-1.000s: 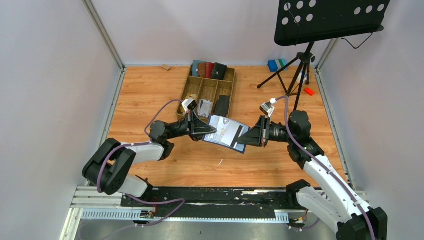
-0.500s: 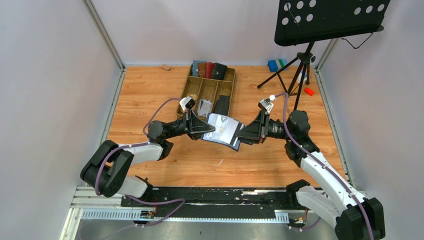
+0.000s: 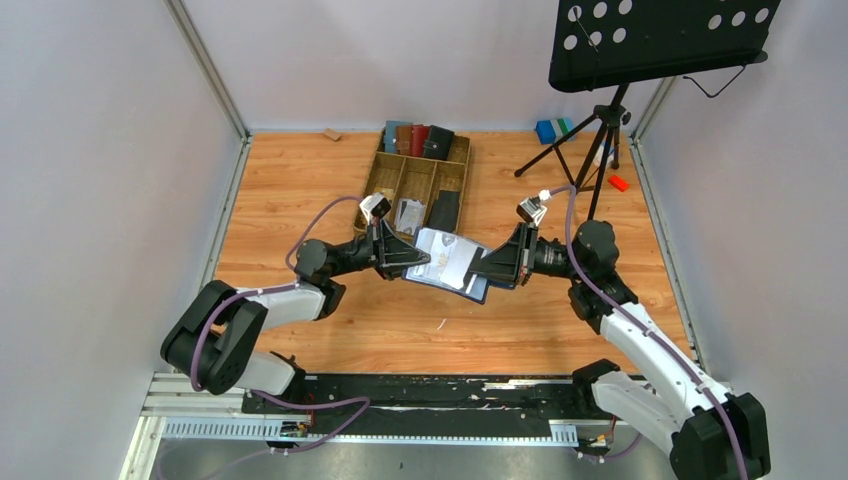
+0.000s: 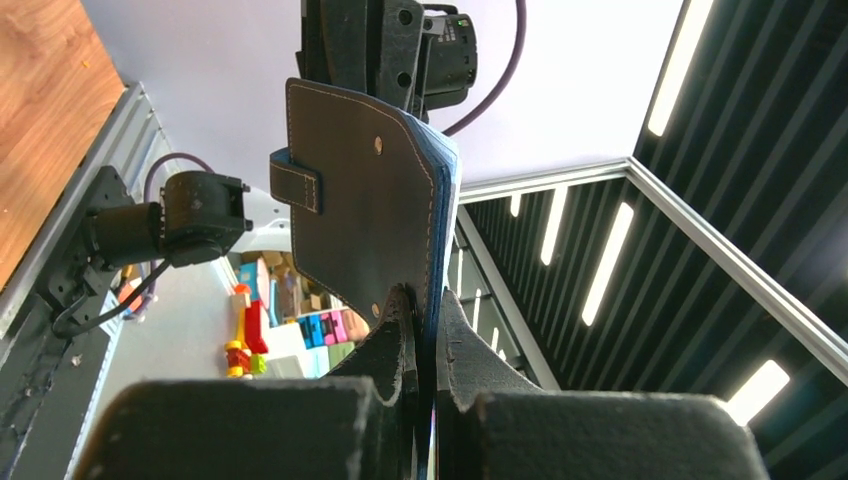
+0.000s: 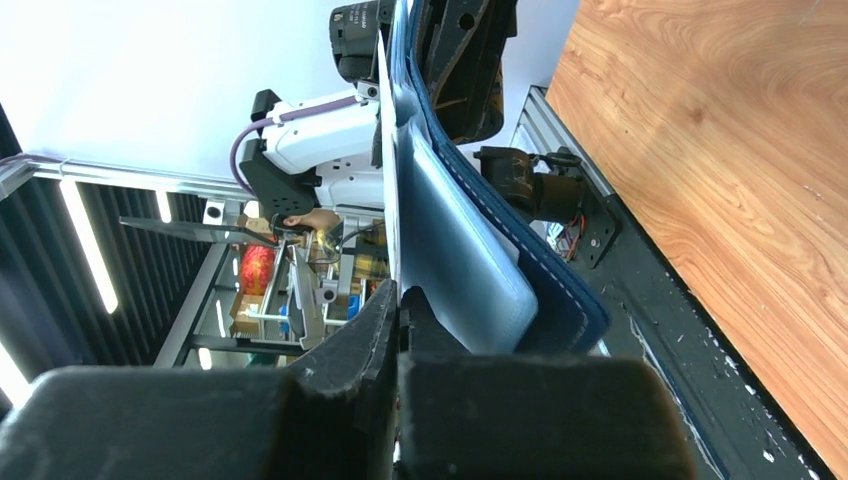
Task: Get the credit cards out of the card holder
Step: Remove the credit card from the card holder, then place the credit card in the storage box.
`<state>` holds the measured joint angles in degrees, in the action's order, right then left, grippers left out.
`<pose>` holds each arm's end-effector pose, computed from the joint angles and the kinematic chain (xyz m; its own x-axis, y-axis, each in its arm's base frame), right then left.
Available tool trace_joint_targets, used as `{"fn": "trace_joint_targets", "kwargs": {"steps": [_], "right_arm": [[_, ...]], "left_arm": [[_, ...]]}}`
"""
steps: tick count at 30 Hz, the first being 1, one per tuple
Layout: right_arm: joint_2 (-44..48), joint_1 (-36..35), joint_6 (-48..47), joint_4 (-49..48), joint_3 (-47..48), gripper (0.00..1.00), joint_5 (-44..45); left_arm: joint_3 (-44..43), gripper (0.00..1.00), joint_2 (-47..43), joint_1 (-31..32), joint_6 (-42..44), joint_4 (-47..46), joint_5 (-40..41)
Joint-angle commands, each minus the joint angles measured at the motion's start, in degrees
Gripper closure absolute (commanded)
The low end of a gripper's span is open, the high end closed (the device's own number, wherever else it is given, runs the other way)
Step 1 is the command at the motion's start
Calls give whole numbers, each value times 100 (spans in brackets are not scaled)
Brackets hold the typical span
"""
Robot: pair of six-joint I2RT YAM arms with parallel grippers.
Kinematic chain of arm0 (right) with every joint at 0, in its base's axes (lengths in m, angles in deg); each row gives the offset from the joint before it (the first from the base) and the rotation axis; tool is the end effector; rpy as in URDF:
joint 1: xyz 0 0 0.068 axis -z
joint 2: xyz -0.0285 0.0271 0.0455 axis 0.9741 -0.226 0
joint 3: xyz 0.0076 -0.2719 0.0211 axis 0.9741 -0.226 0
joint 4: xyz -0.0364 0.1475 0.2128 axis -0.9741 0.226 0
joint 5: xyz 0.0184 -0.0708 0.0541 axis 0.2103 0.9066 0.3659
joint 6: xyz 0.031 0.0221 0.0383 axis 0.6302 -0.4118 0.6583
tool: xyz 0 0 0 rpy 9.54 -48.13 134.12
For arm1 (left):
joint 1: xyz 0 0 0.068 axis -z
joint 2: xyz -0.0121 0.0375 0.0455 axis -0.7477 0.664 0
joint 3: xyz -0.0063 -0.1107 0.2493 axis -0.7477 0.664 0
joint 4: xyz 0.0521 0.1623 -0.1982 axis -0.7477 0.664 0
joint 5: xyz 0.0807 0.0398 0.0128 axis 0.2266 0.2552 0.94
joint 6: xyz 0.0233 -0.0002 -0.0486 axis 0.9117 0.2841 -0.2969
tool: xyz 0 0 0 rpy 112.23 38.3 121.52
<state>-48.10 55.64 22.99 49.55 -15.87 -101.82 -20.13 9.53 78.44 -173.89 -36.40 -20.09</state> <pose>0.1794 0.1018 0.2917 -0.9552 0.1961 -0.2217 -0.2131 0.0643 0.9749 0.2043 -0.1495 0.2518 -0.9929 -0.1081 0.0493 -0.0149 -0.2983 -0.9544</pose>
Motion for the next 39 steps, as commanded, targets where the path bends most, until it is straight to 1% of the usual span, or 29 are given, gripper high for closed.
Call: {"fn": "trace_joint_targets", "kwargs": {"steps": [1,4,7,9,11,12,13,14,15,16,17,18,19,20,22,27,29,34,39], "right_arm": [[243,69,-198,426,-247,100,242],[405,174,-165,508,-394,100,280],[535,292,-345,870,-393,100,354],[575,352,-571,1166,-326,100,422],[565,372,-871,1568,-176,100,547],[525,372,-1064,1751,-82,100,622],[466,371,-1270,2091,24,100,690],[322,372,-1471,2388,156,100,719],[207,368,-1670,2586,279,100,712],[51,364,-1925,2762,425,100,696],[-118,363,-2111,2918,567,100,686],[-276,356,-2273,3056,701,100,683],[-458,348,-2397,3159,865,100,683],[-626,333,-2494,3195,974,100,683],[-1042,268,-2600,3191,1174,100,718],[-2094,15,-2776,3237,1866,100,897],[-2549,-89,-2821,3266,2230,100,928],[-3737,-332,-2969,3477,3540,100,942],[-4942,-384,-3263,4070,4889,100,950]], "left_arm": [[-317,100,-215,-318,-95,-451,-118],[-329,100,-269,-634,-149,-420,-281],[-331,100,-396,-942,7,-98,-475],[-301,100,-552,-1177,297,420,-580],[-246,100,-925,-1372,837,1264,-622],[-259,100,-1152,-1473,1228,1945,-652],[-331,100,-1413,-1554,1773,2856,-669],[-517,100,-1705,-1635,2866,4047,-645],[-803,100,-1888,-1676,3863,5997,-616],[-1210,100,-1934,-1679,4982,7580,-468],[-1613,100,-1939,-1682,5908,9054,-192],[-1971,100,-1934,-1693,6744,10220,234],[-2379,100,-1910,-1699,7334,11007,681],[-2564,100,-1914,-1701,7696,11550,1132],[-2714,100,-1980,-1699,8008,12050,1544],[-2656,100,-2277,-1703,8010,12215,1963],[-2762,100,-2356,-1703,8151,12456,2244],[-3159,100,-2406,-1701,8498,12957,2925],[-3253,100,-2394,-1703,8547,12978,3079]]}}
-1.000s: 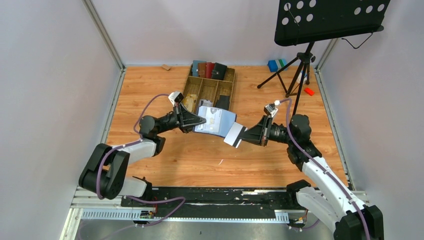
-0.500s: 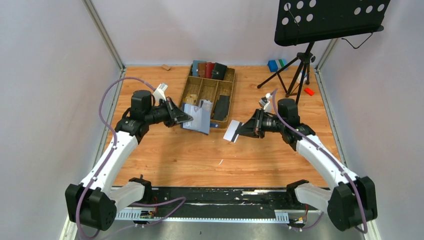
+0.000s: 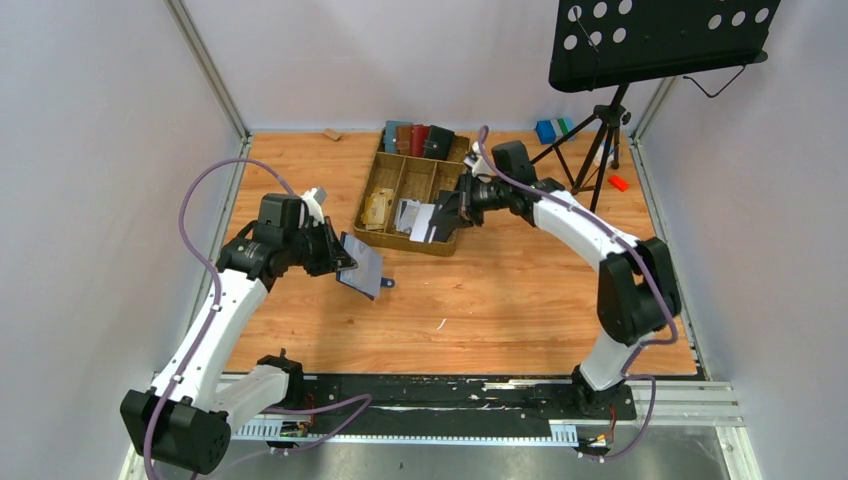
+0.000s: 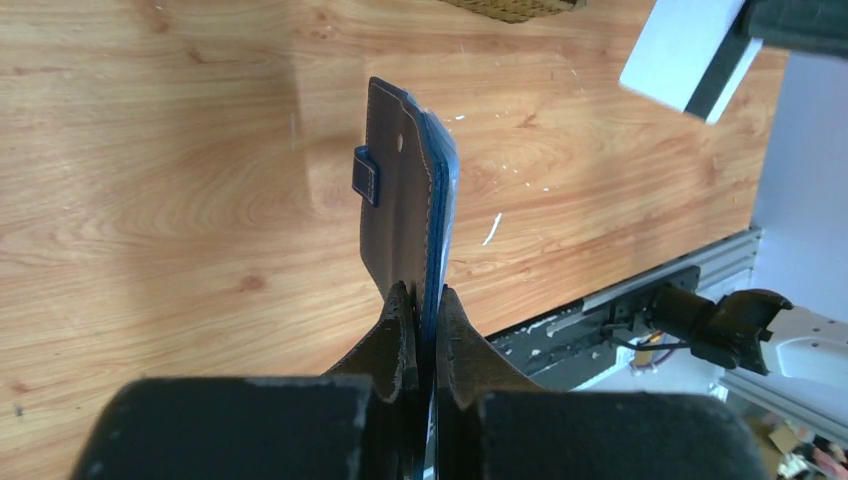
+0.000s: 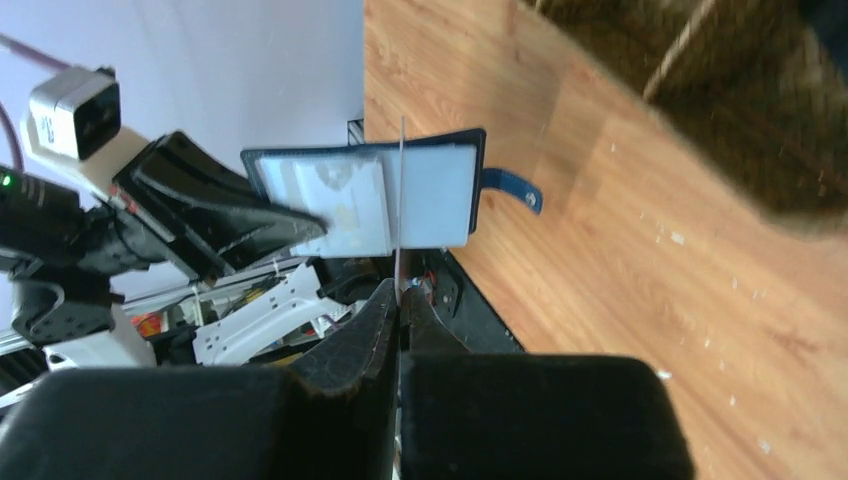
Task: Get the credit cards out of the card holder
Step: Place the credit card in the storage box.
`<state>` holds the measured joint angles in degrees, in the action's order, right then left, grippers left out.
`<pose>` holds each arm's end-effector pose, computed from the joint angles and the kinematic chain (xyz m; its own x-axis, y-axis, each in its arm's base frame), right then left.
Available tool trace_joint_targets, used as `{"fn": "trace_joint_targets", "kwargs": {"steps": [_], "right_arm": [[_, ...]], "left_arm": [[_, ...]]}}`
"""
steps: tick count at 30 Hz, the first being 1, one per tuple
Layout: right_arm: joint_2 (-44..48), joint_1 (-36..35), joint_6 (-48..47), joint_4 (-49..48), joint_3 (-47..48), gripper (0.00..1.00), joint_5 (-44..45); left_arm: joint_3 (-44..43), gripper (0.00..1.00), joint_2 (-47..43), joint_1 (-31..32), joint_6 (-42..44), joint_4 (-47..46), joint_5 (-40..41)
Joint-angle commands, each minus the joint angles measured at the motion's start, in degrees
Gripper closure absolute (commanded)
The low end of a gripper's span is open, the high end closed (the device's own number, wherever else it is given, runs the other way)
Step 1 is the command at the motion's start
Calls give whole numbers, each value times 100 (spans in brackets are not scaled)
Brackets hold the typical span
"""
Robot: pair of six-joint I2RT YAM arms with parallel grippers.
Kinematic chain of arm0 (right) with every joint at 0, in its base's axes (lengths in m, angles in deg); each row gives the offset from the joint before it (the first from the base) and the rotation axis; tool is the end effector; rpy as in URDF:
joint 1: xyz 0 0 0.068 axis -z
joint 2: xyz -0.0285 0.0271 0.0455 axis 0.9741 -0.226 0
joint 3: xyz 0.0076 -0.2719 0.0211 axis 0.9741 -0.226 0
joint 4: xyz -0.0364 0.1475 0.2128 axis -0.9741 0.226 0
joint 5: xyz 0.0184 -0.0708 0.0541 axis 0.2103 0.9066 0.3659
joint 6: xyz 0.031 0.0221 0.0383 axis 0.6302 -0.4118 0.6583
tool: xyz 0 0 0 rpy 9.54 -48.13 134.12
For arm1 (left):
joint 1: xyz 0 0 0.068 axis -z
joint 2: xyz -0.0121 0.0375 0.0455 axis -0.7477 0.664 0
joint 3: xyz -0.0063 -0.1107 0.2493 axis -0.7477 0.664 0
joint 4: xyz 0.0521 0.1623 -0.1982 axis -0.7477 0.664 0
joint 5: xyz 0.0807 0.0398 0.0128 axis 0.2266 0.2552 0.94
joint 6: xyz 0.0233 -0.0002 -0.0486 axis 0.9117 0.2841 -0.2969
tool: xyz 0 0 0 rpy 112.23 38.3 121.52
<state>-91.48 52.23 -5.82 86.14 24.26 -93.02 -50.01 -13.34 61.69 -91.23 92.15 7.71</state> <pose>0.3245 0.1784 0.2681 -0.9853 0.0820 -0.1498 -0.0958 0.4612 0.8821 0.1873 -0.0578 0.3060 -0.8601 -0.2958 -0.4156 0.0024 0.8123 -0.5833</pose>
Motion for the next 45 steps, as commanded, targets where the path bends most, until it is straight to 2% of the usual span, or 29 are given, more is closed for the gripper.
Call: {"fn": "trace_joint_targets", "kwargs": {"steps": [1,5,12,24,34,45], "right_arm": [[-816,-43,-450,545,1121,100,99],[-1524,-43,-670,1007,1965,100,267],[-2372,-47,-737,1217,2722,100,435],[-3271,-73,-430,1200,3470,100,730],[-3586,-78,-382,1298,3819,100,835],[-3693,-69,-531,1423,4041,84,745]], "left_arm": [[-257,100,-104,-29,281,112,312],[-205,100,-109,-30,281,51,362],[-166,100,-112,-29,307,4,414],[-58,100,-98,-29,328,-11,283],[-164,100,27,-29,519,47,293],[-278,100,239,-29,663,48,284]]}}
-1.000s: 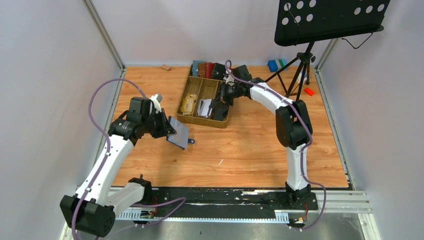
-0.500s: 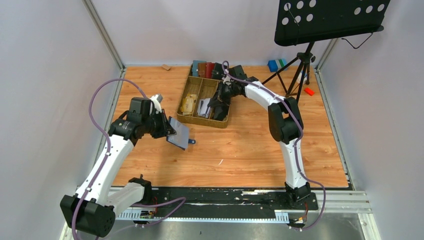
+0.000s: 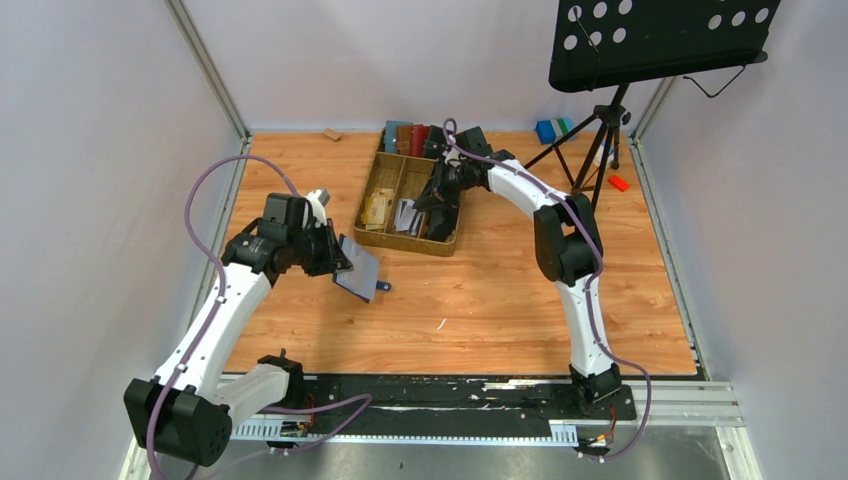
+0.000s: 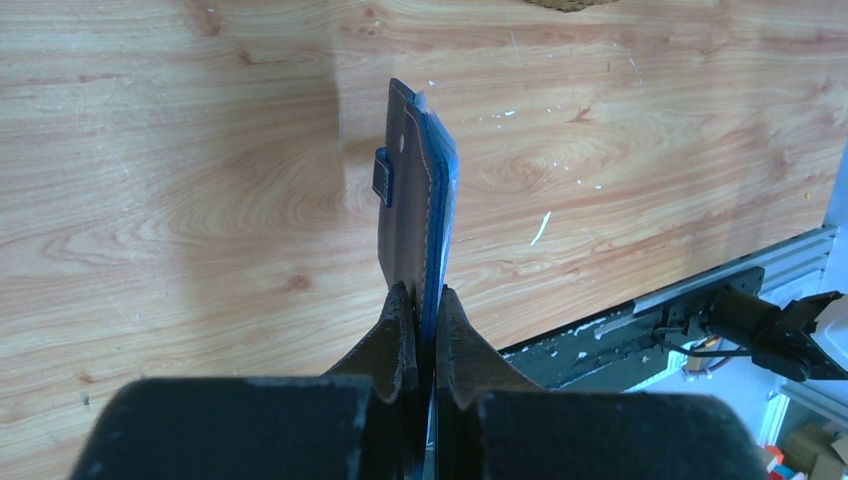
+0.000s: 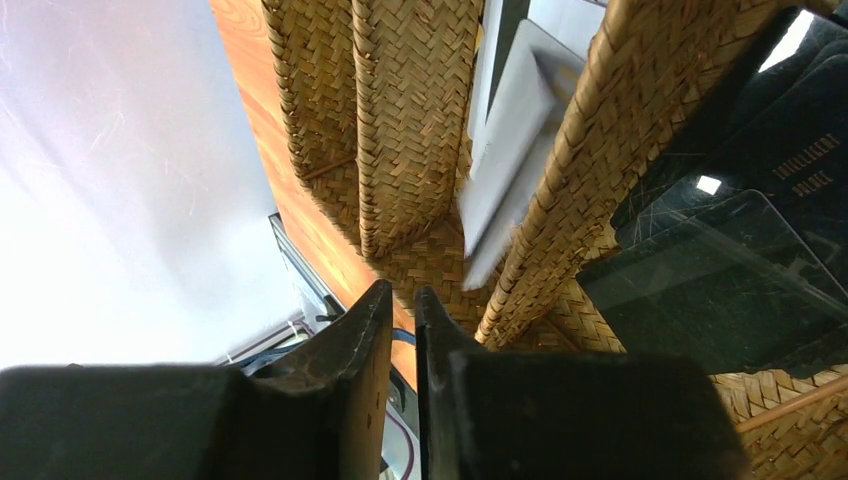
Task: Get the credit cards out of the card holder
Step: Place the credit card in the storage box.
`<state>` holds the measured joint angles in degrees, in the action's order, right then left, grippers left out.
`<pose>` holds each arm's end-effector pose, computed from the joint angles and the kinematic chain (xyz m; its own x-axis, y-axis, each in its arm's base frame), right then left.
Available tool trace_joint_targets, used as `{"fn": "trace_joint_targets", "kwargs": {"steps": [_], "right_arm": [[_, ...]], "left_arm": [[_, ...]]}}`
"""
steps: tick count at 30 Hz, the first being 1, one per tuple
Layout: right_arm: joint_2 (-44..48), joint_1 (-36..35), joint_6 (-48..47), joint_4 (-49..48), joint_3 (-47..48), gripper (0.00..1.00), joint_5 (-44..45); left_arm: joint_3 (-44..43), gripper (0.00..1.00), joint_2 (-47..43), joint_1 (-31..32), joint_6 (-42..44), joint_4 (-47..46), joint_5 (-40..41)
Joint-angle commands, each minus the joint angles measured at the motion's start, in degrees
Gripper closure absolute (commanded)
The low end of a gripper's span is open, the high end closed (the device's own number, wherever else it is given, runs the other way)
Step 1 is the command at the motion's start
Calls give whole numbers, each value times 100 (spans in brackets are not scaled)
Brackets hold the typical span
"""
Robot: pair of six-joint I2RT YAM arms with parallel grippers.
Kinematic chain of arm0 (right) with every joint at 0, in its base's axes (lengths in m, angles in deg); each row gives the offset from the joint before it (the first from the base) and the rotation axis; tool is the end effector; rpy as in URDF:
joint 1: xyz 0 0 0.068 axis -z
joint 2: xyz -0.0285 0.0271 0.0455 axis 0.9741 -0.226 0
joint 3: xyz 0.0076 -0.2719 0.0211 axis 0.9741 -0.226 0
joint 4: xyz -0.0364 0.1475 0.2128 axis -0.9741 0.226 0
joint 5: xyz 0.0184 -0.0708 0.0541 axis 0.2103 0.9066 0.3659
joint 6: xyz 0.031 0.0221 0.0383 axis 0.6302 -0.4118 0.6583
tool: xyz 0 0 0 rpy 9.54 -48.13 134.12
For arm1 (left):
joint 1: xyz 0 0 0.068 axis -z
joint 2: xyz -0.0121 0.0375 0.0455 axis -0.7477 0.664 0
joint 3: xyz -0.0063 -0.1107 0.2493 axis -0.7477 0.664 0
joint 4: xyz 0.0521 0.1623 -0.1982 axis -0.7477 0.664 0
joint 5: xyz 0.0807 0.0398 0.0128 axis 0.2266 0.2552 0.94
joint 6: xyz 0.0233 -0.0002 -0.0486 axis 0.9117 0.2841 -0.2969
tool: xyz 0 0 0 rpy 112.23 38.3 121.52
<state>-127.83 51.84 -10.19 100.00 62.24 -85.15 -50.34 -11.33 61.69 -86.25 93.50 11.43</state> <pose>0.4495 0.2358 0.1909 -0.9913 0.1035 -0.0819 0.0007 0.6247 0.7809 0.1930 -0.0569 0.2994 -0.8653 -0.2324 -0.4441 0.0209 0.8685 -0.4952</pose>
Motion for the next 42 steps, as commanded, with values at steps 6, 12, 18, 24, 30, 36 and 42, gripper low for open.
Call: {"fn": "trace_joint_targets", "kwargs": {"steps": [6,12,18,24,30,36,42], "right_arm": [[8,13,-155,40,153,82,-65],[156,37,-201,14,46,82,-176],[820,33,-223,-411,-740,82,-395],[1862,18,9,-1148,-1794,82,-668],[3029,-244,-241,-1017,-2332,82,-393],[4233,-713,-594,-522,-3122,81,226],[5185,-1273,-593,-493,-4420,77,896]], "left_arm": [[-254,100,113,-29,180,-155,-124],[-264,100,180,-29,163,-230,-225],[-216,100,185,-29,105,-350,-394],[19,100,167,-29,-137,-737,-885],[500,100,177,-25,-809,-1696,-1653],[1039,100,225,3,-1545,-2462,-2001],[1542,100,386,362,-1834,-2849,-1863]]}}
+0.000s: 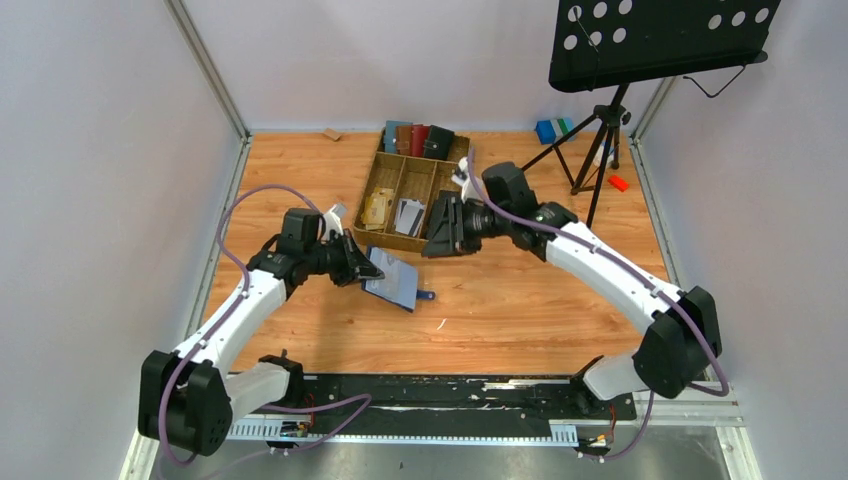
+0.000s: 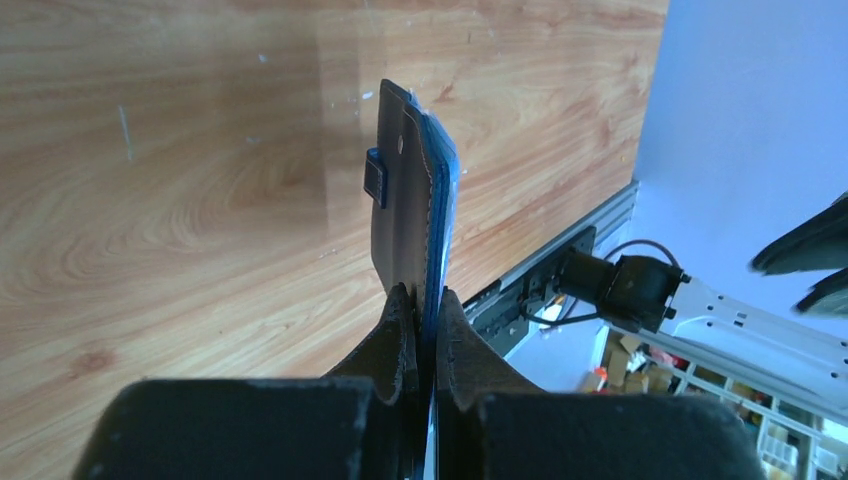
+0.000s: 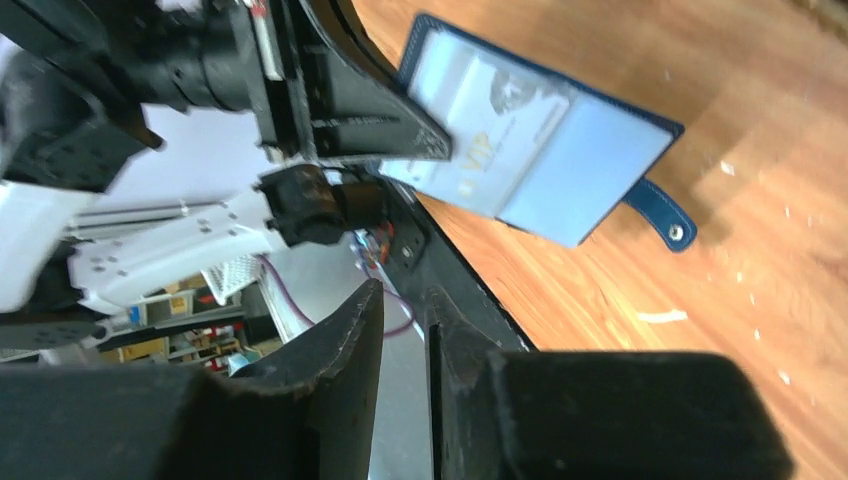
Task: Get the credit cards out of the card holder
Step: Place the credit card in the storage box, then remove the credit card from the card holder.
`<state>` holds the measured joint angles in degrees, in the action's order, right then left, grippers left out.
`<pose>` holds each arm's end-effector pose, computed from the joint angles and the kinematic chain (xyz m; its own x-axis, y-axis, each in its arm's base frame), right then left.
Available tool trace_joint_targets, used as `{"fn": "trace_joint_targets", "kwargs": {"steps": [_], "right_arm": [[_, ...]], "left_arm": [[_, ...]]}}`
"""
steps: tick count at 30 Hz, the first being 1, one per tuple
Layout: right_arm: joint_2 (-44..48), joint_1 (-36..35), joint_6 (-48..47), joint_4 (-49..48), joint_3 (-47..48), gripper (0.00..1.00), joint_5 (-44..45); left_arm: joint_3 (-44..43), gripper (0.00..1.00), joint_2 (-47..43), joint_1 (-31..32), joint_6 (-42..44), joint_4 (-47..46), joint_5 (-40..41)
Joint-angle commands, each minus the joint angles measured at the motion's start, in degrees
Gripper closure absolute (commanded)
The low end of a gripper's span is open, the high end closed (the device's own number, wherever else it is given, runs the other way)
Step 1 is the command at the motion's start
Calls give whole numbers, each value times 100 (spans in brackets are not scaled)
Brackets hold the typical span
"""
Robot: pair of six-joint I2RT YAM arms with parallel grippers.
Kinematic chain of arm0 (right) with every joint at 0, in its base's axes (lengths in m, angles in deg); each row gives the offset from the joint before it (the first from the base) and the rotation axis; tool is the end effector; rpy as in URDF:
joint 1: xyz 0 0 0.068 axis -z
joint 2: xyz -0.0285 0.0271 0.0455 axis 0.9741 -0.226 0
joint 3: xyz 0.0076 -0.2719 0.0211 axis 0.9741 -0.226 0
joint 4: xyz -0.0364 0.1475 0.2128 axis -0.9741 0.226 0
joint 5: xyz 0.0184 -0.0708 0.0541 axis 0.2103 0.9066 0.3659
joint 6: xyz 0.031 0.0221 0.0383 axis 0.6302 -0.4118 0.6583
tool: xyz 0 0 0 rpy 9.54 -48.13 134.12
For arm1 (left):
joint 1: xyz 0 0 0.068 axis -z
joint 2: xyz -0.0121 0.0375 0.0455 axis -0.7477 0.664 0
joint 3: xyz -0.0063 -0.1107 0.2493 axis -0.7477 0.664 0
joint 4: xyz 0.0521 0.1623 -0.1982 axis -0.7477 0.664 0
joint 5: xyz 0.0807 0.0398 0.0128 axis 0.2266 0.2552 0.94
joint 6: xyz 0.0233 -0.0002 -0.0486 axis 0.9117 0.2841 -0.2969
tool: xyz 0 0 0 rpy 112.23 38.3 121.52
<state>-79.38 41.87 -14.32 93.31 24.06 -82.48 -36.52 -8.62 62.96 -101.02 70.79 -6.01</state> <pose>0.2543 0.2049 0.3238 -0.9157 -0.0439 -0.3995 -0.3652 0.5060 0.7814 0.2070 -0.0751 0.2441 -0.9144 -0.3177 -0.2509 -0.0076 0.6331 -0.7740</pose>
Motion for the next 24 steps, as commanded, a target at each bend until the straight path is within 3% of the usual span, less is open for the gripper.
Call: {"fn": "trace_joint_targets", "kwargs": {"steps": [1,6,10,15,24], "right_arm": [[394,-406,-192,239,-734,77,765],[203,-1103,-148,588,-1053,77,1558],[-361,-1348,44,351,-1156,82,1670],[-1360,-1379,100,568,-731,100,1694],[-2290,-1389,211,346,-664,100,1124]], "left_arm": [[205,100,197,320,-338,-577,-64],[17,100,583,867,98,-63,736],[-166,99,785,1207,317,146,1295],[-193,97,1052,1412,331,38,1400],[-344,86,1184,1681,347,76,1405]]}}
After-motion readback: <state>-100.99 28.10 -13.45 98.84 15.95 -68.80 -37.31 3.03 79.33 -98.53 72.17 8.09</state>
